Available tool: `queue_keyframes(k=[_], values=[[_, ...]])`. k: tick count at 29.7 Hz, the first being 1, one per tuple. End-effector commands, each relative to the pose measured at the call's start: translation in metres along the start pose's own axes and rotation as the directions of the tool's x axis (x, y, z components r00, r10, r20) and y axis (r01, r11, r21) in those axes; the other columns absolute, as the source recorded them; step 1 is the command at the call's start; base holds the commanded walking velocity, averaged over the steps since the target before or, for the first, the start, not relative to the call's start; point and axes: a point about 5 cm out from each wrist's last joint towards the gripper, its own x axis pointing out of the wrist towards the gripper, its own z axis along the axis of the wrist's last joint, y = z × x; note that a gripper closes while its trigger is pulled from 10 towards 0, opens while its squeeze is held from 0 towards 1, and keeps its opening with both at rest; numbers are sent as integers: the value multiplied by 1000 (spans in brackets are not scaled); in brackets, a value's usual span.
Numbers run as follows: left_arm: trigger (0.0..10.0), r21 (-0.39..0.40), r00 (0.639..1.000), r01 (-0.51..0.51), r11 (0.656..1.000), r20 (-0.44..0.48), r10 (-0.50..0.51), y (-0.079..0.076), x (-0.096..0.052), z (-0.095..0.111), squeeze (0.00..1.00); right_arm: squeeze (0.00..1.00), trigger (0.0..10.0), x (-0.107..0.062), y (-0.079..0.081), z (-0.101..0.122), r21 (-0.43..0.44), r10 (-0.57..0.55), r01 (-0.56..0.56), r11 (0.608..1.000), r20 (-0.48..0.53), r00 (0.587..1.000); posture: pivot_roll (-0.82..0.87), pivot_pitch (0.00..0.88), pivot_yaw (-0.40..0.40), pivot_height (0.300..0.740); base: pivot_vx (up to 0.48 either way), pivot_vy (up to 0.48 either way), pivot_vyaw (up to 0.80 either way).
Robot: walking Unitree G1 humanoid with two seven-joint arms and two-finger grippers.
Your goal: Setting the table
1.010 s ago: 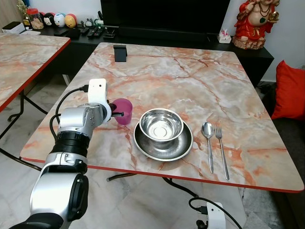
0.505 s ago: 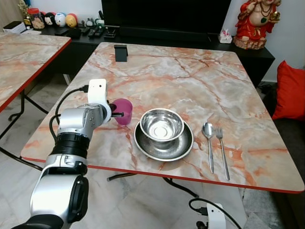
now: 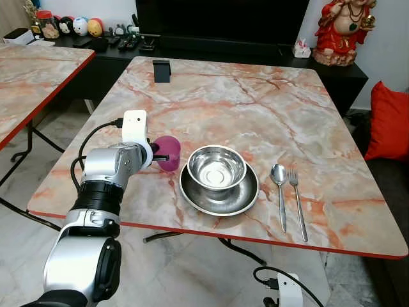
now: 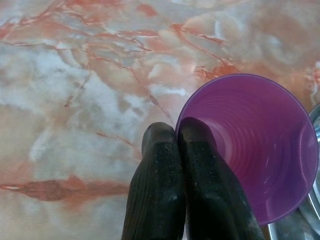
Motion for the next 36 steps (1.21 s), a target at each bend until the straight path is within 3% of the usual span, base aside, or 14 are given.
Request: queue_keyframes(k=[1, 8, 10, 11, 12, 13, 25, 26, 27, 36], values=[[10000, 28, 999, -36, 999, 1, 36, 3, -2, 0, 141, 0, 10000, 0, -2, -3, 1, -6, 6, 1000, -10, 1000, 39, 0, -56, 740, 0, 0, 0], [10000, 32, 999, -42, 999, 11, 41, 2, -2, 3, 31, 0, 10000, 0, -2, -3, 1, -6, 6, 1000, -10, 1000, 38, 0, -55, 740, 0, 0, 0], [10000, 34, 999, -42, 999, 10, 42, 2, -2, 3, 47, 0, 10000, 0, -2, -3, 3, -7, 7, 1000, -10, 1000, 38, 0, -55, 740, 0, 0, 0], [10000, 34, 999, -42, 999, 10, 41, 2, -2, 3, 392, 0, 10000, 0, -2, -3, 3, -6, 6, 1000, -10, 1000, 38, 0, -55, 740, 0, 0, 0], [10000, 34, 999, -41, 999, 9, 41, 2, -2, 2, 392, 0, 10000, 0, -2, -3, 2, -6, 6, 1000, -10, 1000, 38, 0, -55, 740, 0, 0, 0], [10000, 36, 999, -41, 999, 9, 40, 2, -2, 2, 1000, 0, 10000, 0, -2, -3, 3, -6, 6, 1000, -10, 1000, 38, 0, -55, 740, 0, 0, 0], [10000, 31, 998, -45, 998, 38, 44, 1, -2, 6, 1000, 0, 10000, 0, -2, -3, 1, -6, 6, 1000, -10, 1000, 38, 0, -56, 740, 0, 0, 0], [10000, 32, 998, -46, 998, 41, 44, 0, -2, 6, 933, 0, 10000, 0, -2, -3, 2, -7, 7, 1000, -9, 1000, 38, 0, -56, 740, 0, 0, 0], [10000, 31, 998, -44, 999, 49, 43, -1, -3, 7, 0, 0, 10000, 0, -2, -3, 1, -7, 7, 1000, -9, 1000, 38, 0, -56, 740, 0, 0, 0], [10000, 1, 990, -48, 999, 134, 47, -2, -5, 20, 0, 0, 10000, 0, -2, -2, 0, -8, 8, 1000, -9, 1000, 39, 0, -59, 740, 0, 0, 0]])
